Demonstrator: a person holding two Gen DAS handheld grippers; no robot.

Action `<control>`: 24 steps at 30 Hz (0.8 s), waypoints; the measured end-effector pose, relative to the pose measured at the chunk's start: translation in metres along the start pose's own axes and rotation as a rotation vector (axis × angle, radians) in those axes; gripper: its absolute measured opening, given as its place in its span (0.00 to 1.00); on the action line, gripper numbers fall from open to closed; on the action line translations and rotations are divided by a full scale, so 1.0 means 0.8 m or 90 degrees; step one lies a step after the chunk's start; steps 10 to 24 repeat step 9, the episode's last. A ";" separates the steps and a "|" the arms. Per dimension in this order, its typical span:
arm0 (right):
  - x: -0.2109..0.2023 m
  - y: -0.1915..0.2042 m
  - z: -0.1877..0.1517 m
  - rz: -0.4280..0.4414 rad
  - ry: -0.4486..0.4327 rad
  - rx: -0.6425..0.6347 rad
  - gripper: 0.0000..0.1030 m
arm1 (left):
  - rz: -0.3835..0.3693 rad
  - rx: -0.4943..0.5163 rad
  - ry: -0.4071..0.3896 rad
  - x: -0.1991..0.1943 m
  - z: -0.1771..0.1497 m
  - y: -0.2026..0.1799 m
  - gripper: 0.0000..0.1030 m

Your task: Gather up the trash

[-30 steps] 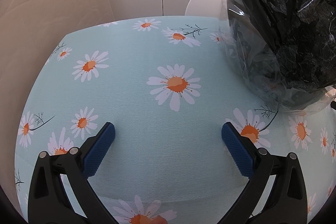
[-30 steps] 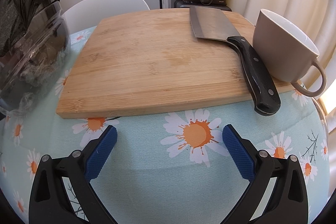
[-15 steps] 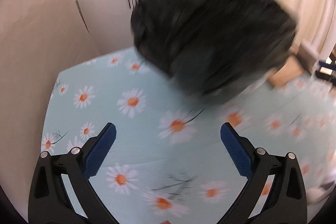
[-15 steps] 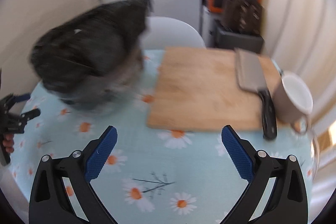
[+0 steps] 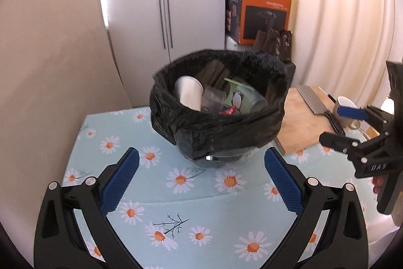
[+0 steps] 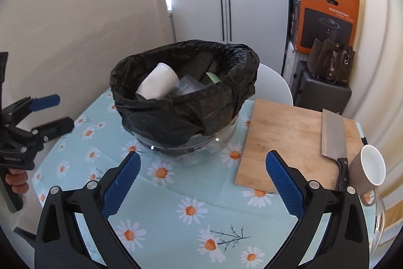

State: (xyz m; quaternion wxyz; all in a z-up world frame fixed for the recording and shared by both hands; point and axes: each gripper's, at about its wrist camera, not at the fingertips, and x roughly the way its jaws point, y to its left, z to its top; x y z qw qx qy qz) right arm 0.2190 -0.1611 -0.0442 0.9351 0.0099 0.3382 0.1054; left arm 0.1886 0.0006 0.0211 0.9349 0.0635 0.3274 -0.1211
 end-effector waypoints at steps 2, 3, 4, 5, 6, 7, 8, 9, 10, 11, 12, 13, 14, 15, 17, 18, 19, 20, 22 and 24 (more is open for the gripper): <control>0.000 -0.003 -0.002 0.000 0.005 0.002 0.93 | -0.003 -0.012 0.005 -0.002 -0.001 0.002 0.95; -0.002 -0.004 -0.004 -0.001 0.005 0.000 0.93 | -0.003 -0.016 0.008 -0.003 -0.001 0.003 0.95; -0.002 -0.005 -0.004 -0.005 0.005 -0.002 0.93 | 0.003 -0.019 0.011 -0.004 -0.002 0.003 0.95; -0.003 -0.006 -0.005 -0.008 0.004 -0.004 0.93 | 0.010 -0.020 0.012 -0.004 -0.003 0.003 0.95; -0.003 -0.007 -0.005 -0.010 0.004 -0.005 0.93 | 0.017 -0.021 0.012 -0.004 -0.005 0.003 0.95; -0.004 -0.009 -0.005 -0.013 0.004 -0.006 0.93 | 0.022 -0.021 0.013 -0.005 -0.006 0.003 0.95; -0.004 -0.010 -0.005 -0.015 0.004 -0.007 0.93 | 0.020 -0.021 0.017 -0.005 -0.007 0.004 0.95; -0.004 -0.012 -0.005 -0.018 0.004 -0.007 0.93 | 0.019 -0.021 0.019 -0.005 -0.009 0.005 0.95; -0.004 -0.012 -0.005 -0.018 0.004 -0.007 0.93 | 0.019 -0.021 0.019 -0.005 -0.009 0.005 0.95; -0.004 -0.012 -0.005 -0.018 0.004 -0.007 0.93 | 0.019 -0.021 0.019 -0.005 -0.009 0.005 0.95; -0.004 -0.012 -0.005 -0.018 0.004 -0.007 0.93 | 0.019 -0.021 0.019 -0.005 -0.009 0.005 0.95; -0.004 -0.012 -0.005 -0.018 0.004 -0.007 0.93 | 0.019 -0.021 0.019 -0.005 -0.009 0.005 0.95; -0.004 -0.012 -0.005 -0.018 0.004 -0.007 0.93 | 0.019 -0.021 0.019 -0.005 -0.009 0.005 0.95; -0.004 -0.012 -0.005 -0.018 0.004 -0.007 0.93 | 0.019 -0.021 0.019 -0.005 -0.009 0.005 0.95; -0.004 -0.012 -0.005 -0.018 0.004 -0.007 0.93 | 0.019 -0.021 0.019 -0.005 -0.009 0.005 0.95; -0.004 -0.012 -0.005 -0.018 0.004 -0.007 0.93 | 0.019 -0.021 0.019 -0.005 -0.009 0.005 0.95; -0.004 -0.012 -0.005 -0.018 0.004 -0.007 0.93 | 0.019 -0.021 0.019 -0.005 -0.009 0.005 0.95; -0.004 -0.012 -0.005 -0.018 0.004 -0.007 0.93 | 0.019 -0.021 0.019 -0.005 -0.009 0.005 0.95; -0.004 -0.012 -0.005 -0.018 0.004 -0.007 0.93 | 0.019 -0.021 0.019 -0.005 -0.009 0.005 0.95; -0.004 -0.012 -0.005 -0.018 0.004 -0.007 0.93 | 0.019 -0.021 0.019 -0.005 -0.009 0.005 0.95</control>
